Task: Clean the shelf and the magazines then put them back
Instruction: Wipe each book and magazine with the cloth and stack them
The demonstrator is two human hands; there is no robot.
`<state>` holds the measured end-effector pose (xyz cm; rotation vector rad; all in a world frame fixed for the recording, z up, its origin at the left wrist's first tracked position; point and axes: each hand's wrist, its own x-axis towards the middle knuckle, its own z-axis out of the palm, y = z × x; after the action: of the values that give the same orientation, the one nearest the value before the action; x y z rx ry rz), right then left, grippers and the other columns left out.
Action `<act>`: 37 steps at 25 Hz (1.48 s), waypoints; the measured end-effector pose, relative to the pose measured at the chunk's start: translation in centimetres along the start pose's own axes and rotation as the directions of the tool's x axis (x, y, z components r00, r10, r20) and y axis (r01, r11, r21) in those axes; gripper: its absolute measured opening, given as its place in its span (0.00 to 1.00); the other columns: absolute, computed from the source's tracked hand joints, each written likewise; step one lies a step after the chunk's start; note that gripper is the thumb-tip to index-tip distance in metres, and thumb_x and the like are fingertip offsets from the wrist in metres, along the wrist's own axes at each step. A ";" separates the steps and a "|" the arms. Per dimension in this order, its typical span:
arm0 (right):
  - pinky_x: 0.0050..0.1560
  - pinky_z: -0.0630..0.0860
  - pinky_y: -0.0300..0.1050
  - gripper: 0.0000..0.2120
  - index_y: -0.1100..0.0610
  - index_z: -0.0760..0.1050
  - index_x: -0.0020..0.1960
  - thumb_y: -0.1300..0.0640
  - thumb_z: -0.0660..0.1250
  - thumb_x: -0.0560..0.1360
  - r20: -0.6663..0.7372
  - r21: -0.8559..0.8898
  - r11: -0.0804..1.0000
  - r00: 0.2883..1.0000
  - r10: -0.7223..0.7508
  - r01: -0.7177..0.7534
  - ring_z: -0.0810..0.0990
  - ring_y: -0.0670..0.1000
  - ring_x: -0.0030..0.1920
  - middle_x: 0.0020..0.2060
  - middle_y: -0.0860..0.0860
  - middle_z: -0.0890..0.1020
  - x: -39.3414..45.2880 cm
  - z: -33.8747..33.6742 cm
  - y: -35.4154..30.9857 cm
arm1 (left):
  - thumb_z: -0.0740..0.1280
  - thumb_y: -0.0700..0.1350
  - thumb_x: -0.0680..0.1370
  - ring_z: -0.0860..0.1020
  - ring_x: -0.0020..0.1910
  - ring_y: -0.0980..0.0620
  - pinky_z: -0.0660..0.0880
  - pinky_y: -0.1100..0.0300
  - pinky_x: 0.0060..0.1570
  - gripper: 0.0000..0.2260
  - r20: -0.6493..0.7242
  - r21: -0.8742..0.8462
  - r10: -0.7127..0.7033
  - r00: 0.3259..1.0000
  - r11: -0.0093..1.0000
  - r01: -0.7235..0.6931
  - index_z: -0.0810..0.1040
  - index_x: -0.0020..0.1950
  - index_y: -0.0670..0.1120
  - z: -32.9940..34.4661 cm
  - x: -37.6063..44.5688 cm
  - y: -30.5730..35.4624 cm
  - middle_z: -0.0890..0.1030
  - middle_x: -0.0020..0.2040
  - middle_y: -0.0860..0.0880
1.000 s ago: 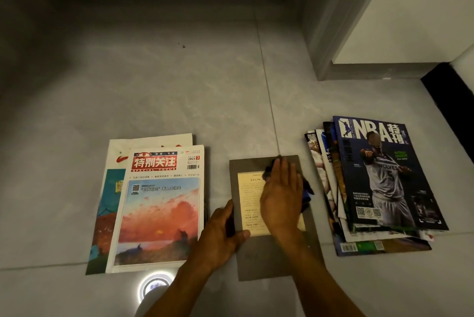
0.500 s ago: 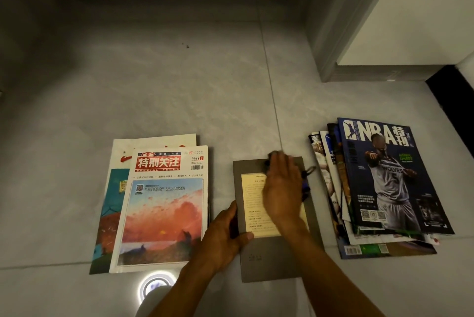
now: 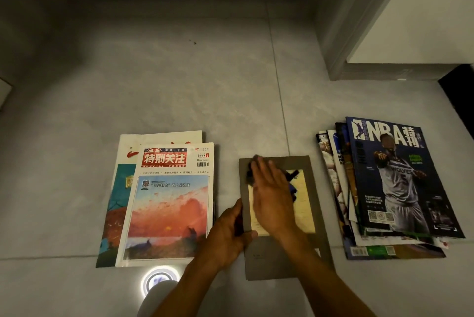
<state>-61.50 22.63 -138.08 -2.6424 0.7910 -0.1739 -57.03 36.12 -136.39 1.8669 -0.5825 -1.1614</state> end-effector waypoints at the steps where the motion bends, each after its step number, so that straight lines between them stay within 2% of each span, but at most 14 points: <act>1: 0.76 0.52 0.54 0.34 0.54 0.59 0.76 0.60 0.69 0.74 0.076 -0.002 0.989 0.986 -0.149 0.150 0.54 0.54 0.77 0.76 0.51 0.60 -0.9 0.3 -1.2 | 0.71 0.41 0.75 0.74 0.63 0.62 0.72 0.64 0.64 0.25 -0.011 -0.020 0.008 1.000 1.000 -0.008 0.65 0.62 0.64 0.0 0.0 0.0 0.74 0.62 0.63; 3: 0.76 0.52 0.55 0.39 0.53 0.57 0.77 0.62 0.71 0.71 0.179 0.003 0.933 0.918 -0.354 0.359 0.51 0.50 0.76 0.76 0.50 0.59 -0.6 -1.0 0.2 | 0.72 0.42 0.74 0.75 0.64 0.56 0.73 0.56 0.65 0.24 -0.017 -0.036 0.004 1.000 0.999 -0.005 0.68 0.63 0.62 0.0 0.2 -0.2 0.76 0.63 0.56; 4: 0.76 0.53 0.55 0.36 0.52 0.54 0.77 0.63 0.68 0.74 0.205 0.019 0.939 0.918 -0.339 0.343 0.50 0.49 0.75 0.76 0.50 0.58 0.0 -1.8 2.1 | 0.72 0.43 0.74 0.75 0.64 0.57 0.73 0.56 0.65 0.25 -0.005 -0.032 -0.002 1.000 0.999 0.002 0.67 0.64 0.64 -0.1 0.2 -0.2 0.76 0.63 0.56; 7: 0.76 0.53 0.57 0.26 0.51 0.52 0.77 0.57 0.54 0.81 0.019 0.051 0.998 0.999 0.043 -0.044 0.49 0.49 0.76 0.76 0.49 0.56 0.6 -3.3 7.0 | 0.71 0.43 0.76 0.74 0.63 0.61 0.73 0.60 0.63 0.29 0.005 0.010 -0.009 1.000 1.000 0.009 0.62 0.65 0.69 -0.2 -0.1 -0.2 0.76 0.64 0.60; 10: 0.76 0.51 0.54 0.31 0.53 0.55 0.77 0.59 0.63 0.78 -0.050 0.033 0.977 0.976 0.212 -0.210 0.53 0.54 0.77 0.77 0.52 0.58 -1.6 -1.3 3.4 | 0.68 0.42 0.77 0.75 0.62 0.60 0.74 0.58 0.63 0.26 -0.003 0.006 -0.024 1.000 1.000 0.024 0.64 0.67 0.67 -0.1 -0.2 -0.2 0.76 0.64 0.59; 13: 0.73 0.60 0.53 0.41 0.54 0.67 0.73 0.55 0.79 0.62 0.054 -0.041 0.987 0.986 -0.155 0.157 0.68 0.56 0.71 0.72 0.53 0.70 -6.6 0.8 -1.1 | 0.58 0.41 0.82 0.79 0.58 0.55 0.75 0.55 0.62 0.14 -0.095 -0.207 -0.158 0.983 0.969 0.136 0.75 0.61 0.58 -0.5 0.2 0.9 0.80 0.61 0.51; 16: 0.72 0.64 0.56 0.35 0.49 0.61 0.75 0.51 0.71 0.71 0.114 -0.123 0.919 0.925 -0.362 0.375 0.63 0.51 0.73 0.73 0.49 0.65 -6.8 -0.6 4.0 | 0.55 0.41 0.84 0.82 0.52 0.52 0.78 0.57 0.55 0.13 -0.098 -0.314 -0.255 0.962 0.925 0.213 0.78 0.54 0.53 -1.0 0.4 1.7 0.83 0.55 0.48; 19: 0.70 0.63 0.62 0.25 0.52 0.56 0.76 0.51 0.54 0.79 -0.075 0.014 0.995 0.993 0.095 -0.094 0.61 0.55 0.74 0.74 0.53 0.64 -6.4 -2.4 7.6 | 0.55 0.46 0.84 0.82 0.47 0.58 0.78 0.66 0.44 0.11 -0.099 -0.282 -0.246 0.964 0.936 0.210 0.77 0.54 0.55 -0.7 0.0 2.0 0.83 0.49 0.55; 21: 0.71 0.60 0.61 0.30 0.54 0.54 0.76 0.56 0.60 0.76 -0.173 0.003 0.972 0.957 0.232 -0.235 0.64 0.59 0.72 0.72 0.56 0.67 -8.1 -0.7 4.6 | 0.55 0.46 0.84 0.82 0.45 0.61 0.76 0.70 0.39 0.11 -0.103 -0.284 -0.228 0.968 0.940 0.191 0.77 0.55 0.54 -0.5 -0.1 1.9 0.83 0.48 0.56; 24: 0.73 0.54 0.54 0.38 0.52 0.59 0.74 0.56 0.70 0.68 -0.037 -0.030 0.997 0.996 -0.076 0.074 0.64 0.55 0.72 0.72 0.52 0.68 -13.0 1.6 -1.7 | 0.56 0.44 0.84 0.81 0.47 0.59 0.75 0.71 0.39 0.11 -0.100 -0.292 -0.230 0.968 0.937 0.192 0.78 0.54 0.51 -0.5 0.0 2.4 0.83 0.49 0.55; 27: 0.73 0.53 0.50 0.38 0.50 0.58 0.75 0.56 0.72 0.69 0.105 -0.097 0.934 0.937 -0.334 0.344 0.62 0.51 0.73 0.74 0.48 0.65 -13.4 -0.3 2.7 | 0.56 0.44 0.84 0.82 0.48 0.58 0.76 0.70 0.40 0.11 -0.093 -0.285 -0.223 0.970 0.940 0.189 0.78 0.56 0.49 -0.7 -0.1 2.2 0.83 0.50 0.53; 32: 0.75 0.52 0.52 0.22 0.54 0.61 0.73 0.47 0.47 0.83 -0.066 -0.025 0.990 0.988 0.138 -0.140 0.57 0.52 0.74 0.73 0.51 0.63 -14.8 -0.8 5.6 | 0.56 0.41 0.84 0.83 0.42 0.59 0.77 0.68 0.38 0.12 -0.097 -0.258 -0.235 0.967 0.944 0.204 0.77 0.54 0.53 -0.4 -0.5 1.7 0.84 0.46 0.55; 34: 0.74 0.49 0.51 0.22 0.52 0.66 0.70 0.48 0.60 0.78 0.033 -0.057 0.992 0.993 -0.112 0.114 0.60 0.53 0.73 0.70 0.52 0.70 -16.2 1.4 1.8 | 0.53 0.39 0.84 0.83 0.45 0.56 0.78 0.65 0.41 0.14 -0.095 -0.256 -0.250 0.964 0.942 0.219 0.77 0.56 0.51 -0.3 -0.5 1.9 0.84 0.48 0.52; 37: 0.76 0.49 0.49 0.28 0.47 0.66 0.72 0.58 0.65 0.73 0.265 0.057 0.880 0.842 -0.469 0.472 0.58 0.49 0.76 0.72 0.46 0.68 -13.0 0.1 0.7 | 0.52 0.40 0.84 0.82 0.52 0.50 0.78 0.58 0.50 0.14 -0.124 -0.242 -0.254 0.959 0.945 0.219 0.77 0.56 0.50 -0.3 -0.3 1.8 0.83 0.51 0.47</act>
<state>-72.67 29.27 -138.60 -2.7404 0.0392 0.0690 -56.85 35.48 -134.61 1.8418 -0.1334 -1.1697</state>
